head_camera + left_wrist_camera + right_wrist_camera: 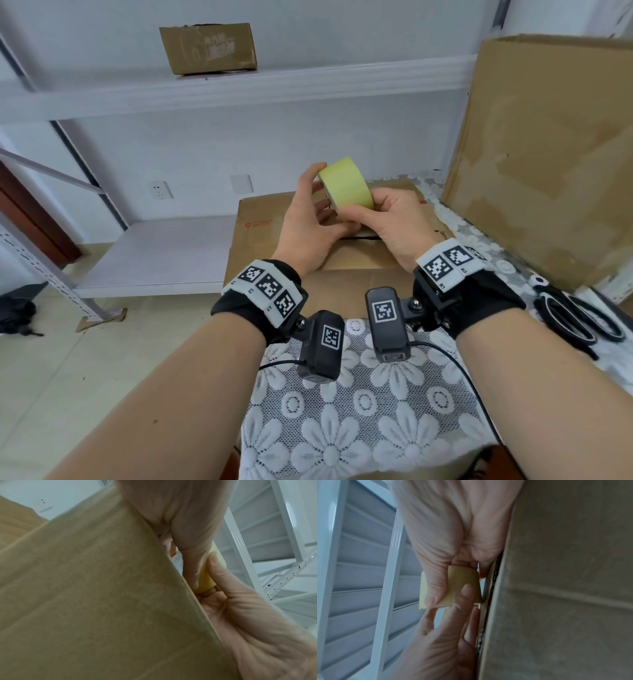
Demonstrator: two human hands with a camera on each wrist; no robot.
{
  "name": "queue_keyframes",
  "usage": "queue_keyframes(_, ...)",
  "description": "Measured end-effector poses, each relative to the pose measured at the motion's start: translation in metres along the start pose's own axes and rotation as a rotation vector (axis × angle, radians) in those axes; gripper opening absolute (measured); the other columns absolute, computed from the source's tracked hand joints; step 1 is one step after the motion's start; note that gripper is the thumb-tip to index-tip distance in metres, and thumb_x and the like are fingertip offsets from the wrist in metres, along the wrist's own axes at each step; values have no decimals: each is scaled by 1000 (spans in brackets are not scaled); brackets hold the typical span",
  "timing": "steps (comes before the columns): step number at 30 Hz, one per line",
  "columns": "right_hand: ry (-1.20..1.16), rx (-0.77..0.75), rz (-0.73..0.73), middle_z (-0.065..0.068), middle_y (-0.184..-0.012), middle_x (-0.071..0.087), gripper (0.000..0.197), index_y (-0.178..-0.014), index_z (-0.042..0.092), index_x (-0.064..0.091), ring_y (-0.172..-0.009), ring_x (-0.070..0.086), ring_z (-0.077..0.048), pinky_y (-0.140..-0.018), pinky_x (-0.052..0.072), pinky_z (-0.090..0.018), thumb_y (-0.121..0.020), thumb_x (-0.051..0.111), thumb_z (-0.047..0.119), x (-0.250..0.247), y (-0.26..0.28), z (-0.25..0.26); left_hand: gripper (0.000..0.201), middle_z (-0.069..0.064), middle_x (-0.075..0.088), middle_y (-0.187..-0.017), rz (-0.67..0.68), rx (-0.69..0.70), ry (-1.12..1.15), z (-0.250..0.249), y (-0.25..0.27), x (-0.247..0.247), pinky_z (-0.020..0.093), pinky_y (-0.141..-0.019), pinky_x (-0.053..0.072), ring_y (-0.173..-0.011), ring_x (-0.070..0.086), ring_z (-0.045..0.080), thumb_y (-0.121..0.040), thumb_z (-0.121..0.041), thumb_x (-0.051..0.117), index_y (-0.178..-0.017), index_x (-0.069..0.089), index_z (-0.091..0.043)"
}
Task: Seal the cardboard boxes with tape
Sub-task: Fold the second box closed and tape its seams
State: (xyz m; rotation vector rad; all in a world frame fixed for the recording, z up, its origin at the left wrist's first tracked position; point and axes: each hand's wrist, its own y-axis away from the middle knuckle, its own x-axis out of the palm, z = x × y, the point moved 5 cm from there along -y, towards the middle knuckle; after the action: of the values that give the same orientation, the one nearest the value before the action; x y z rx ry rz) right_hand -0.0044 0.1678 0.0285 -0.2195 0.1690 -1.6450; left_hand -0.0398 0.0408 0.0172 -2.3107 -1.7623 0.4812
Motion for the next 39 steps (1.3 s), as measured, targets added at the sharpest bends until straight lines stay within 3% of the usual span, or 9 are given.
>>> queue_keyframes(6,-7,5,53,-16,-92,71,11,-95,1,69,-82,68,-20,-78,57,-29,-86,64,0,1,0,-2,91,-3,49,-132,-9,8,-19,-1,1,0,34,-97,53,-111,64,18,-71,4,82,-141,32,-24)
queue_keyframes(11,-28,-1,-105,-13,-80,73,9,-76,8,67,-72,68,-21,-74,57,-34,-75,76,4,-7,-1,-1,94,-20,48,-123,-13,-6,-58,-1,1,0,35,-97,53,-109,65,15,-69,-1,85,-142,32,-28)
queue_keyframes(15,-71,-7,-68,-5,-74,73,9,-78,9,67,-69,69,-15,-70,57,-28,-80,70,0,-7,-1,-2,94,-12,49,-126,-15,-26,-36,-1,1,-2,36,-98,53,-110,65,17,-71,3,82,-145,31,-25)
queue_keyframes(22,30,-23,-65,-16,-92,71,12,-91,0,70,-79,66,-17,-74,56,-26,-79,73,4,-3,0,0,93,1,53,-136,-13,-36,-45,3,0,-1,42,-98,52,-109,65,19,-67,-9,85,-142,33,-27)
queue_keyframes(26,90,-81,-44,-3,-114,66,15,-97,4,71,-102,64,-17,-86,54,-27,-82,70,4,-1,-2,1,90,4,57,-133,-28,-48,-29,3,0,-2,39,-96,53,-108,66,18,-68,-10,86,-140,34,-25)
queue_keyframes(30,86,-51,8,-26,-97,68,14,-99,-4,66,-86,65,-29,-83,56,-39,-86,64,0,-1,-1,-1,86,6,57,-133,-45,-48,-26,4,0,-5,39,-95,54,-106,66,19,-71,-5,84,-137,35,-27)
queue_keyframes(33,128,-34,18,-30,-99,66,18,-102,-8,64,-89,64,-38,-86,52,-47,-87,63,1,2,-3,-2,85,4,58,-130,-67,-49,-52,5,0,-5,40,-94,55,-103,67,17,-69,-7,85,-135,35,-27)
queue_keyframes(37,191,-23,-35,-25,-80,63,9,-87,-10,65,-72,56,-23,-69,50,-37,-82,61,-3,5,-2,-1,84,3,58,-129,-72,-23,-102,2,1,-3,36,-91,56,-101,67,15,-65,-10,85,-130,36,-29)
queue_keyframes(39,175,-18,-27,-20,-78,64,8,-82,-3,66,-70,58,-20,-65,51,-31,-82,59,-5,7,-1,1,81,3,58,-130,-70,-23,-105,2,1,-3,36,-90,56,-101,67,15,-67,-8,85,-127,36,-31)
